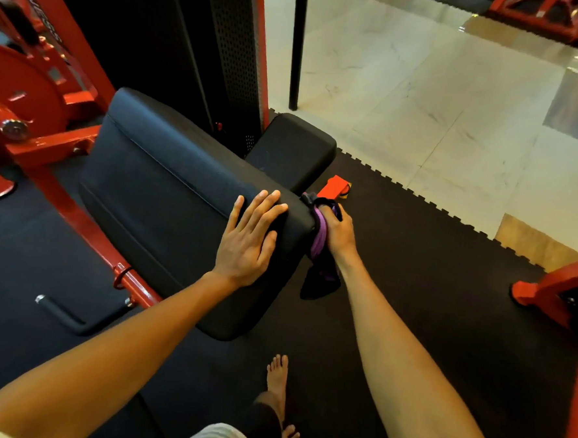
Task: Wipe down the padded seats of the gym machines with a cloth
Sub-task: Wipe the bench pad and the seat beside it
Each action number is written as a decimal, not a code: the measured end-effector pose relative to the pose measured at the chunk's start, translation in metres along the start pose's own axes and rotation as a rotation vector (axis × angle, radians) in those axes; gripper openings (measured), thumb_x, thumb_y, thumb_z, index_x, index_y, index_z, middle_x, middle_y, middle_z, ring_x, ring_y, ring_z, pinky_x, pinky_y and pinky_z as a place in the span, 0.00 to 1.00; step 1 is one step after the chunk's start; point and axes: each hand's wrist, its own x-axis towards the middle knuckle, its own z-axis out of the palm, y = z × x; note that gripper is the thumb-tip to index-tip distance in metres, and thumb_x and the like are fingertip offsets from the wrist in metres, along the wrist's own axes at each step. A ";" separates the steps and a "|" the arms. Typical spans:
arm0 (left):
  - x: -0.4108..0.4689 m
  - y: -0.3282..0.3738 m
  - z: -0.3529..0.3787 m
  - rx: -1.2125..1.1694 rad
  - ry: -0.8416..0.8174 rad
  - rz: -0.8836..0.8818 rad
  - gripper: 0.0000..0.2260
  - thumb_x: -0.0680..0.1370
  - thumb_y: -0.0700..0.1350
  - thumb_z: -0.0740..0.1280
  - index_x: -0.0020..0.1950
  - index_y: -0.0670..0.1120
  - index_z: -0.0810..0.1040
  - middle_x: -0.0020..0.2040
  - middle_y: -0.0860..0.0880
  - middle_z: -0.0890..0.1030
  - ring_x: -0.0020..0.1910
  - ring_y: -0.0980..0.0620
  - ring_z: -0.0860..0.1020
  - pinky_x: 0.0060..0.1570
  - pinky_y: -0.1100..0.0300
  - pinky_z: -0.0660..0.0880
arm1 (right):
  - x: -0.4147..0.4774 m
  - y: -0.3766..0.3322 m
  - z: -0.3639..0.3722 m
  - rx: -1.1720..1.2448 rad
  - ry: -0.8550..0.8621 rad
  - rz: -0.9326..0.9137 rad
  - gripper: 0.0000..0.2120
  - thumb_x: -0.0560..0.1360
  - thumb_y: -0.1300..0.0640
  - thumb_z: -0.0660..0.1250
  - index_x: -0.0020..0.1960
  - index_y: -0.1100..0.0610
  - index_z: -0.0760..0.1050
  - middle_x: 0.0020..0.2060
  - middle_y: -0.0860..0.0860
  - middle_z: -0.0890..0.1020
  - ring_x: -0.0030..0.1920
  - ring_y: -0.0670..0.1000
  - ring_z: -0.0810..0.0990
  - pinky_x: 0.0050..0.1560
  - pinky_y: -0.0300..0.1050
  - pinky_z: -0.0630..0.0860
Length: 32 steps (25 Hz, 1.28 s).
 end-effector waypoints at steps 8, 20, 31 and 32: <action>0.002 0.011 0.005 -0.029 0.053 -0.119 0.22 0.84 0.48 0.53 0.78 0.47 0.67 0.81 0.48 0.61 0.82 0.48 0.55 0.78 0.37 0.50 | -0.015 -0.013 -0.008 -0.298 -0.142 -0.249 0.13 0.75 0.47 0.66 0.58 0.43 0.82 0.62 0.43 0.80 0.68 0.44 0.74 0.70 0.45 0.69; 0.019 0.029 0.009 -0.115 0.114 -0.581 0.27 0.85 0.54 0.50 0.83 0.48 0.51 0.84 0.51 0.48 0.82 0.54 0.46 0.80 0.53 0.40 | 0.094 -0.075 0.055 -0.718 -0.745 -0.109 0.25 0.80 0.53 0.67 0.76 0.43 0.70 0.71 0.45 0.76 0.72 0.48 0.73 0.75 0.49 0.66; 0.055 0.037 0.010 -0.222 0.265 -1.084 0.30 0.82 0.62 0.44 0.82 0.53 0.44 0.83 0.58 0.42 0.79 0.66 0.40 0.78 0.61 0.36 | 0.121 -0.050 0.034 -0.580 -1.038 -0.327 0.26 0.84 0.52 0.64 0.80 0.45 0.62 0.80 0.39 0.60 0.80 0.40 0.56 0.81 0.52 0.55; 0.057 0.038 0.010 -0.216 0.268 -1.101 0.30 0.82 0.62 0.44 0.83 0.53 0.44 0.83 0.57 0.43 0.79 0.66 0.40 0.78 0.61 0.37 | 0.131 -0.054 0.055 -0.601 -1.006 -0.294 0.27 0.84 0.51 0.63 0.81 0.45 0.61 0.80 0.39 0.61 0.79 0.41 0.58 0.81 0.52 0.56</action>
